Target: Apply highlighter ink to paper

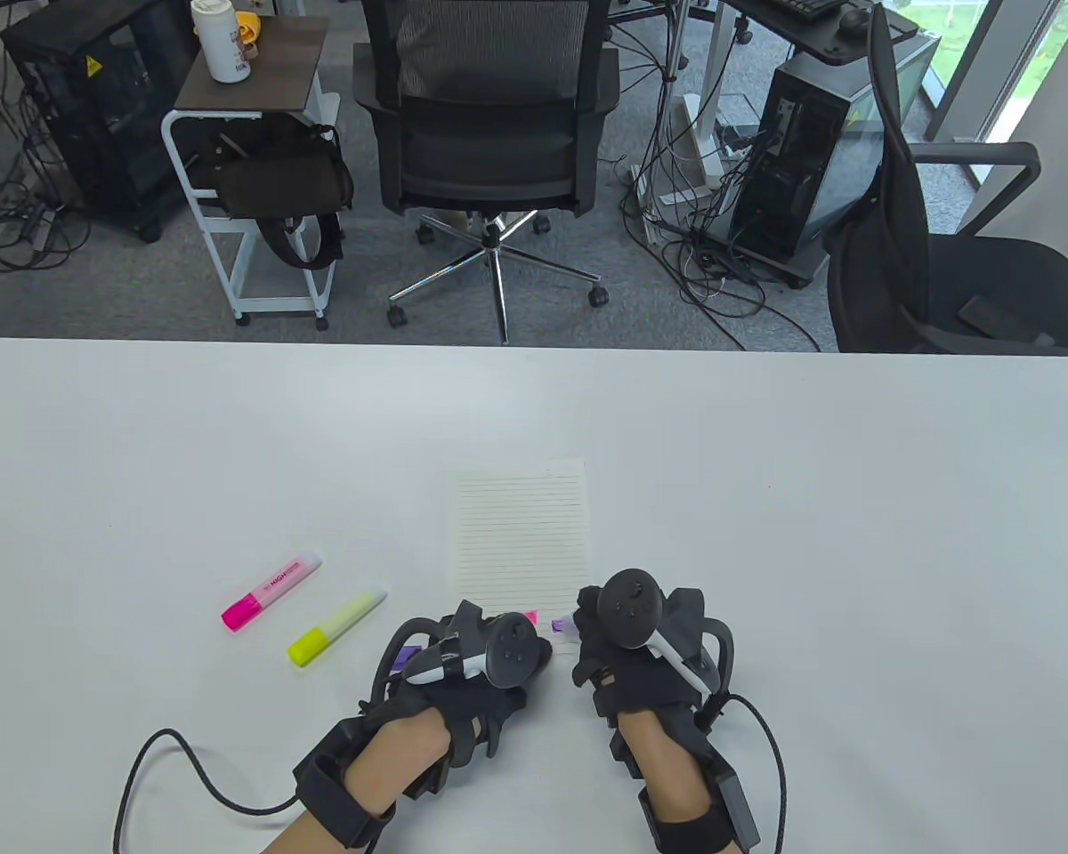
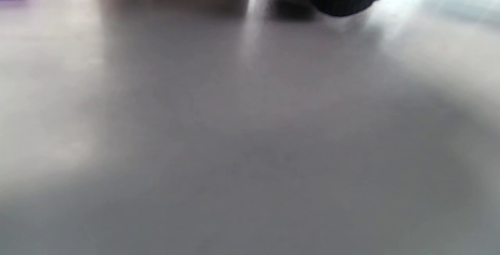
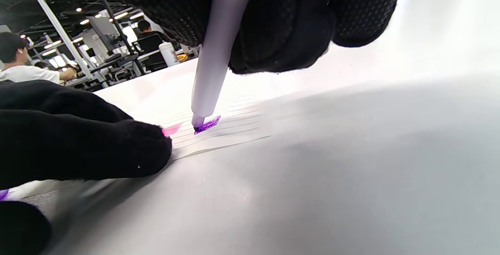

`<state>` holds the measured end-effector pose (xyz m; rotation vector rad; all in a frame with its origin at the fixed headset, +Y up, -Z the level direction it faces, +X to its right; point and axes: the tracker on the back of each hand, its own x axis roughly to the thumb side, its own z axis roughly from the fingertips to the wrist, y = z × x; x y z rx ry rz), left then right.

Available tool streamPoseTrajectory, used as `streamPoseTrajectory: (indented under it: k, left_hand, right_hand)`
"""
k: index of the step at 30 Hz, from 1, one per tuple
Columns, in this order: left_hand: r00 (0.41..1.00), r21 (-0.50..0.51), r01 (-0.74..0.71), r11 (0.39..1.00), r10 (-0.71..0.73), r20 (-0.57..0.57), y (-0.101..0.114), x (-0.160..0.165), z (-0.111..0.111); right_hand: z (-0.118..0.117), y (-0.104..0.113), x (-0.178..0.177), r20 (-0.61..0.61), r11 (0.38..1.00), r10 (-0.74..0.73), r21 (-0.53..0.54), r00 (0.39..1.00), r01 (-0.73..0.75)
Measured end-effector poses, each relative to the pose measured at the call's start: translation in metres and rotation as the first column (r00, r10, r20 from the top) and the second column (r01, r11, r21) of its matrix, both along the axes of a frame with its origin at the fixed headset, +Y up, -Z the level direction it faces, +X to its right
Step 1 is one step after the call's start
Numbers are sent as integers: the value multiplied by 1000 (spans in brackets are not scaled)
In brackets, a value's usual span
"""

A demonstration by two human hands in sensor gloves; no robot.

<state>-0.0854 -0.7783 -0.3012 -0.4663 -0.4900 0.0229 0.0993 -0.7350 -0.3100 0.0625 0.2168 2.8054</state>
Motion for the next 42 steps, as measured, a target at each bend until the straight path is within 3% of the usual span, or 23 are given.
streamPoseTrajectory:
  k: [4,8,13,18,22,27,31,36,38,42]
  left_hand:
    - [1000,0,1,1000,-1,0,0,0,0]
    - [1000,0,1,1000,-1,0,0,0,0]
    - [1000,-1,1,1000,-1,0,0,0,0]
    - [1000,0,0,1000,0,-1,0,0,0]
    - [1000,-1,0,1000,0,-1,0,0,0]
    - [1000,0,0,1000,0,-1,0,0,0]
    - [1000,-1,0,1000,0,-1,0,0,0]
    - [1000,0,1,1000,-1,-1,0,0,0]
    - [1000,0,1,1000,-1,-1,0,0,0]
    - [1000,0,1,1000,-1,0,-1,0,0]
  right_hand:
    - [1,1,1,2,999,-8,-31,1000,8]
    - [0,0,0,14,1000,-1,18,1000,1]
    - [1,2,1,5,999,-10,-32,1000,10]
    - [1,-1,0,4,1000,-5,12,1000,5]
    - [1,1,0,-1,1000,-8,-29,1000,8]
    - [1,-1,-1,10,1000,-5,30,1000,5]
    - [0,0,0,9,1000,-9,-18,1000,9]
    - [0,-2,-1,5,999,-34,33,999,34]
    - [0,-1,0,27,1000,29,-11,999,-29]
    - [1,0,1,42,999,30,14,999,-31]
